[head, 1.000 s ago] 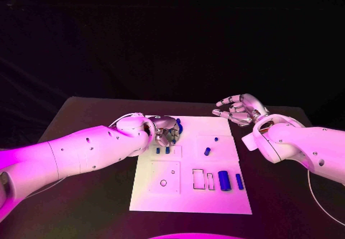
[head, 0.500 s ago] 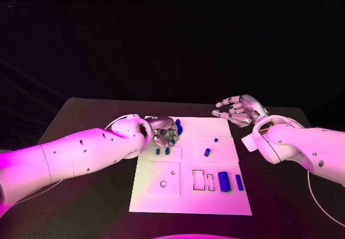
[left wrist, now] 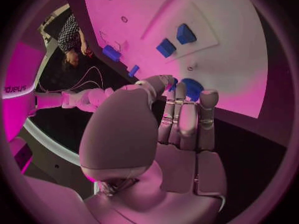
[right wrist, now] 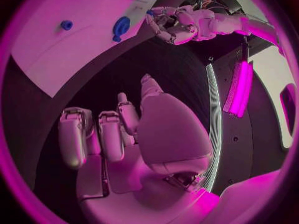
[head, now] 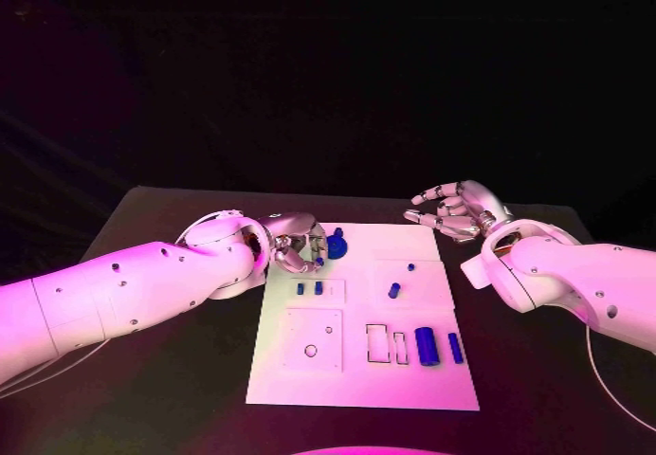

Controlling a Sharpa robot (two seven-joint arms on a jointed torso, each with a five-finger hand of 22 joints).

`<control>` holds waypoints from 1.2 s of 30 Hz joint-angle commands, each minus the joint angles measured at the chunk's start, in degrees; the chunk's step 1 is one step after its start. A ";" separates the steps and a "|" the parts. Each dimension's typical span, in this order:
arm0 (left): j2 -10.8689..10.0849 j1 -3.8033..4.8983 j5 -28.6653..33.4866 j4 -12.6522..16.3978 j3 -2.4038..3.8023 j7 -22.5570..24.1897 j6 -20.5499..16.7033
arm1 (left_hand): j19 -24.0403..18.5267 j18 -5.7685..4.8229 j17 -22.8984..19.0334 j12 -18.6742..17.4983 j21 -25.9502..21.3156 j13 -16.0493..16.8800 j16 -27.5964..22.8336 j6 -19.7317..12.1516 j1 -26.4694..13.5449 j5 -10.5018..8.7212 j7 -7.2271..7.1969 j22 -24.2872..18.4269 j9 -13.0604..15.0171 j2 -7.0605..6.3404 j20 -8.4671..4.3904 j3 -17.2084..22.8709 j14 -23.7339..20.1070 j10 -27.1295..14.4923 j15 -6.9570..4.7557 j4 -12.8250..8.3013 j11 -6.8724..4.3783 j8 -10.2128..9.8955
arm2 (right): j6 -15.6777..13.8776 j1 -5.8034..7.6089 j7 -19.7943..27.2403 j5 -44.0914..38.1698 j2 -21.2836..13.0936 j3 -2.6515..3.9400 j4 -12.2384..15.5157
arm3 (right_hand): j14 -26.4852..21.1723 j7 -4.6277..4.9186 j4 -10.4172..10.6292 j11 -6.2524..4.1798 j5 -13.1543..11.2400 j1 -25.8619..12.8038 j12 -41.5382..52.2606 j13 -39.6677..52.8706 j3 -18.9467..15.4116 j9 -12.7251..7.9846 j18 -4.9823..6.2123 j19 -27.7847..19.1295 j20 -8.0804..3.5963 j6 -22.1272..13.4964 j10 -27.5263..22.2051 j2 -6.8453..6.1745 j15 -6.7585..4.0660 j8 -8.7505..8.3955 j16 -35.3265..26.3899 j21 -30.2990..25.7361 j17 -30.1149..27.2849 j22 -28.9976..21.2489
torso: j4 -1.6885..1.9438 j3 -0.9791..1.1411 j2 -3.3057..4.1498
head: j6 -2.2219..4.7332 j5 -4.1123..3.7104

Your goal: Assemble the parts on the task board

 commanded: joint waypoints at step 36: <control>2.58 -0.11 0.79 -4.72 -0.49 -1.94 4.97 | 0.65 -0.44 0.11 -1.10 0.33 -0.37 0.45 0.52 -1.30 -0.32 0.07 0.20 0.16 -0.06 0.05 -0.13 0.66 0.66 -0.02 -0.11 0.03 -0.80 | 0.60 -0.03 0.62 -0.30 0.10 0.01 0.13 | 3.82 -0.11 -0.09 -0.11 0.37 0.08 0.32 0.07 -0.14 -0.04 0.70 3.19 -0.50 -0.38 0.12 0.66 -0.46 0.21 -0.25 0.00 6.14 12.84 | -0.06 -0.03 0.07 | -0.04 0.40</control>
